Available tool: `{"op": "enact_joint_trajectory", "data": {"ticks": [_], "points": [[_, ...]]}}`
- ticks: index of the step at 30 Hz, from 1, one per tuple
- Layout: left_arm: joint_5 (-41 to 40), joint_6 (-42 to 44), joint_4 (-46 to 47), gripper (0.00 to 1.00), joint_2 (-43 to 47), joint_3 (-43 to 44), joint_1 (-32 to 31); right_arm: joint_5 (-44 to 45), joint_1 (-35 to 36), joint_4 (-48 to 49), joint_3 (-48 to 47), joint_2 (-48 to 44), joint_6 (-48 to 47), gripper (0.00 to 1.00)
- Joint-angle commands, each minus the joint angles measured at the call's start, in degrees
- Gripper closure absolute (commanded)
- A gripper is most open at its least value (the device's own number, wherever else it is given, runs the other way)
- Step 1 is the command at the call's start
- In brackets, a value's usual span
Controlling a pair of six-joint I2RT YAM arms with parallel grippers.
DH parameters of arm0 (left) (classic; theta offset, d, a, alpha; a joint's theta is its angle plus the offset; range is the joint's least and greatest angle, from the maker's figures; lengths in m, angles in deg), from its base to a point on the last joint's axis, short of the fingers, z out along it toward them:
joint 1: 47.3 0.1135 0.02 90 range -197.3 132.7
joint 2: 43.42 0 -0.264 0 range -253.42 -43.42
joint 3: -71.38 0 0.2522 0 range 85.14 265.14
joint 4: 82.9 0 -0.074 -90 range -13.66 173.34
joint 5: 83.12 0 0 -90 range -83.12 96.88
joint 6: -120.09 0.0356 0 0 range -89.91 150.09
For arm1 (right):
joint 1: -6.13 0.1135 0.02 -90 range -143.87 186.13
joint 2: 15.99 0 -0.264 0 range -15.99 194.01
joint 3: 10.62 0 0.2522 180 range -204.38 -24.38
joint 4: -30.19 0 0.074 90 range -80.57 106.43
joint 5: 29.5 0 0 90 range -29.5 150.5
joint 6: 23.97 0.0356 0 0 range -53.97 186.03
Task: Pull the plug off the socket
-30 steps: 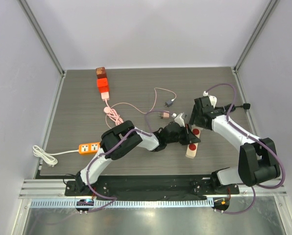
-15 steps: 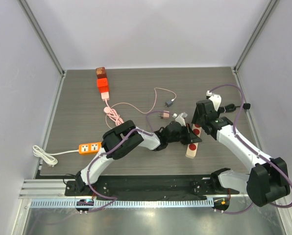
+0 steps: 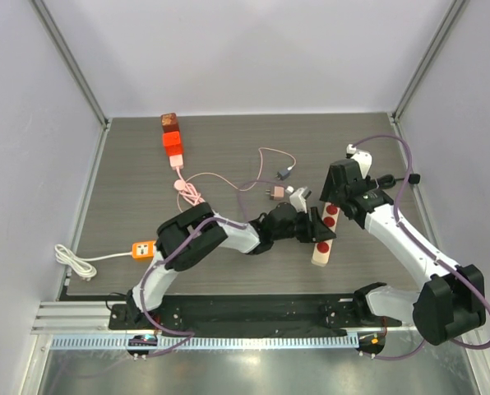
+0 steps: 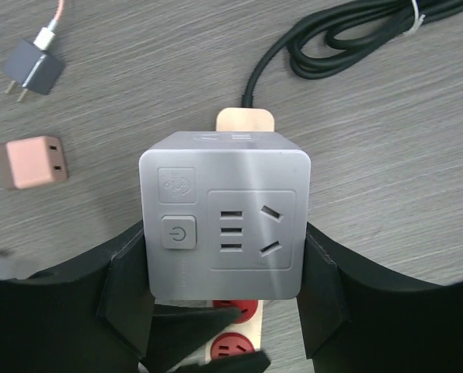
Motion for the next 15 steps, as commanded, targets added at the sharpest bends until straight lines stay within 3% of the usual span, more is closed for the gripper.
{"op": "enact_joint_trajectory", "data": {"ticks": [1,3,5,11,15], "points": [[-7.23,12.5,-6.36,0.46,6.55,-5.7,1.89,-2.66,-0.02,1.18,-3.06,-0.66,0.15,0.99],[-7.95,14.27,-3.91,0.38,12.16,-10.35,2.15,-3.72,0.07,1.18,-3.06,-0.66,-0.46,0.99],[-10.04,16.21,-0.32,0.35,15.78,-14.3,2.59,-6.27,0.07,1.62,-2.89,-0.66,-1.07,0.99],[-21.64,18.67,3.66,0.35,30.02,-29.43,5.05,-16.19,0.16,7.94,0.36,-1.19,-0.64,0.99],[-32.43,19.03,3.31,0.34,37.58,-36.02,7.07,-28.99,0.51,15.4,4.13,0.82,1.38,0.97]]}}
